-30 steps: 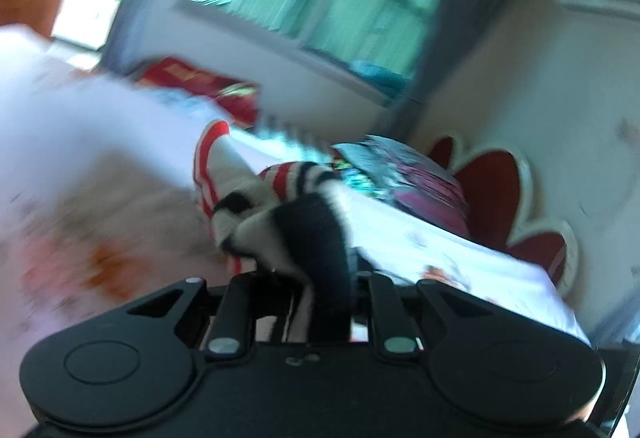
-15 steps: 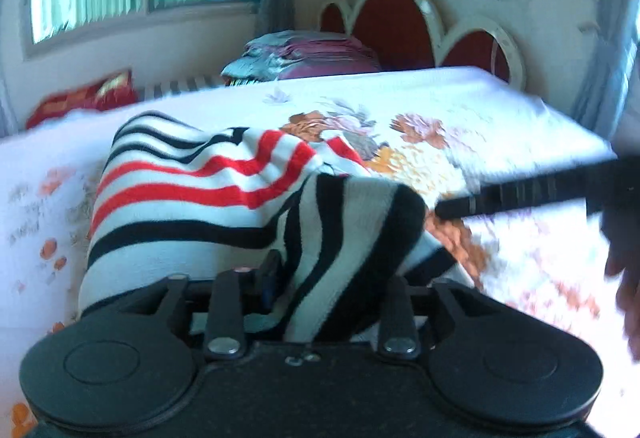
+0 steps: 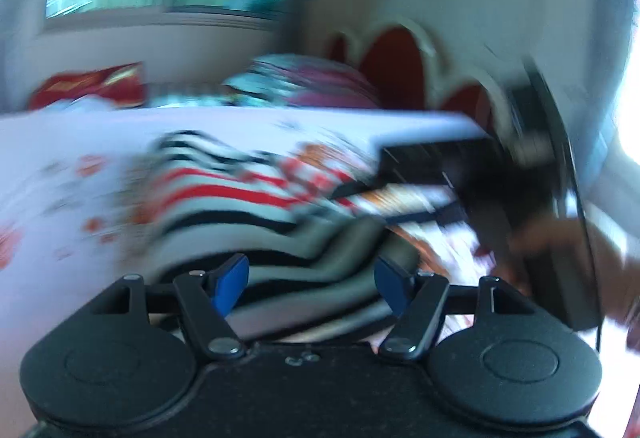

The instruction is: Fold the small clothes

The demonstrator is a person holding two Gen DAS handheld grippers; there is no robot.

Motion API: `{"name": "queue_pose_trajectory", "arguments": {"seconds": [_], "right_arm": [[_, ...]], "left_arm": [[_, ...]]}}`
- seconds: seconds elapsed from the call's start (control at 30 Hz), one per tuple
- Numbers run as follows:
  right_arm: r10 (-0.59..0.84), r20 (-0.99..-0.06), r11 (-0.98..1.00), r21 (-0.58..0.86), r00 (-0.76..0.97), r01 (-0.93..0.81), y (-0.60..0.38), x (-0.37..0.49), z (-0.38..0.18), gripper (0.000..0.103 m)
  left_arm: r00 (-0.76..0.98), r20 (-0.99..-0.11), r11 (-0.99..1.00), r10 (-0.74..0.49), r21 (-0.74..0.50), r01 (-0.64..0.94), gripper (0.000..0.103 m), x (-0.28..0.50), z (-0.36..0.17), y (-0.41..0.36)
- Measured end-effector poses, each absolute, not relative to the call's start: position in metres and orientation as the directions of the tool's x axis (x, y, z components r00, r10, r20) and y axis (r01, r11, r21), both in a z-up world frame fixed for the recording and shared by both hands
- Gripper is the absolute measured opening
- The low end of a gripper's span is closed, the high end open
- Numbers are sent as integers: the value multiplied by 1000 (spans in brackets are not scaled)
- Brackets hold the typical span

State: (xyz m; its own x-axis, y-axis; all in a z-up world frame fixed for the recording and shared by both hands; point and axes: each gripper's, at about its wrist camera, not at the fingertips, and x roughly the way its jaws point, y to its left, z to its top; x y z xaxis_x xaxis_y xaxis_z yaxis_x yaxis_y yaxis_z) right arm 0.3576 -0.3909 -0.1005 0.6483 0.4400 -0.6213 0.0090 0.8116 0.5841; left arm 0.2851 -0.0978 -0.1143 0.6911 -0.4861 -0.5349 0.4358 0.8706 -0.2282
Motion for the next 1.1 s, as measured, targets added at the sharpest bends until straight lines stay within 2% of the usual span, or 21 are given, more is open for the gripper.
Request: {"name": "queue_pose_trajectory", "arguments": {"seconds": [0.13, 0.17, 0.2, 0.23, 0.27, 0.33, 0.4, 0.57, 0.67, 0.8, 0.87, 1.0, 1.1], "right_arm": [[447, -641, 805, 592, 624, 31, -381, 377, -119, 75], [450, -644, 804, 594, 619, 33, -379, 380, -123, 68], [445, -653, 810, 585, 613, 35, -376, 383, -125, 48], [443, -660, 815, 579, 607, 34, -375, 386, -128, 41], [444, -659, 816, 577, 607, 30, -373, 388, -129, 38], [439, -654, 820, 572, 616, 22, -372, 387, -129, 26], [426, -643, 834, 552, 637, 0, -370, 384, -122, 20], [328, -576, 915, 390, 749, -101, -361, 361, -83, 19], [257, -582, 951, 295, 772, -94, -364, 347, -82, 19], [184, -652, 957, 289, 736, 17, -385, 349, -115, 19], [192, -659, 948, 316, 727, 35, -390, 351, -125, 19], [107, -655, 971, 231, 748, 64, -381, 348, -118, 19], [138, -672, 947, 304, 727, 101, -395, 344, -120, 19]], "left_arm": [[740, -549, 921, -387, -257, 292, 68, 300, -113, -56], [741, -562, 929, -368, -257, 266, 67, 306, -114, -51], [740, -572, 933, -354, -266, 241, 67, 312, -117, -45], [740, -575, 935, -347, -276, 224, 67, 313, -119, -40], [739, -579, 935, -343, -283, 212, 67, 319, -120, -37], [734, -588, 936, -340, -290, 201, 67, 324, -121, -34], [724, -594, 932, -350, -299, 205, 66, 327, -122, -37], [709, -569, 906, -417, -328, 269, 66, 329, -122, -54], [691, -561, 889, -456, -334, 315, 67, 332, -124, -68], [648, -593, 878, -478, -351, 327, 67, 341, -139, -81], [628, -613, 877, -479, -357, 321, 68, 345, -149, -84], [586, -654, 877, -480, -382, 292, 71, 355, -167, -83], [569, -659, 870, -492, -402, 286, 69, 359, -172, -80]]}}
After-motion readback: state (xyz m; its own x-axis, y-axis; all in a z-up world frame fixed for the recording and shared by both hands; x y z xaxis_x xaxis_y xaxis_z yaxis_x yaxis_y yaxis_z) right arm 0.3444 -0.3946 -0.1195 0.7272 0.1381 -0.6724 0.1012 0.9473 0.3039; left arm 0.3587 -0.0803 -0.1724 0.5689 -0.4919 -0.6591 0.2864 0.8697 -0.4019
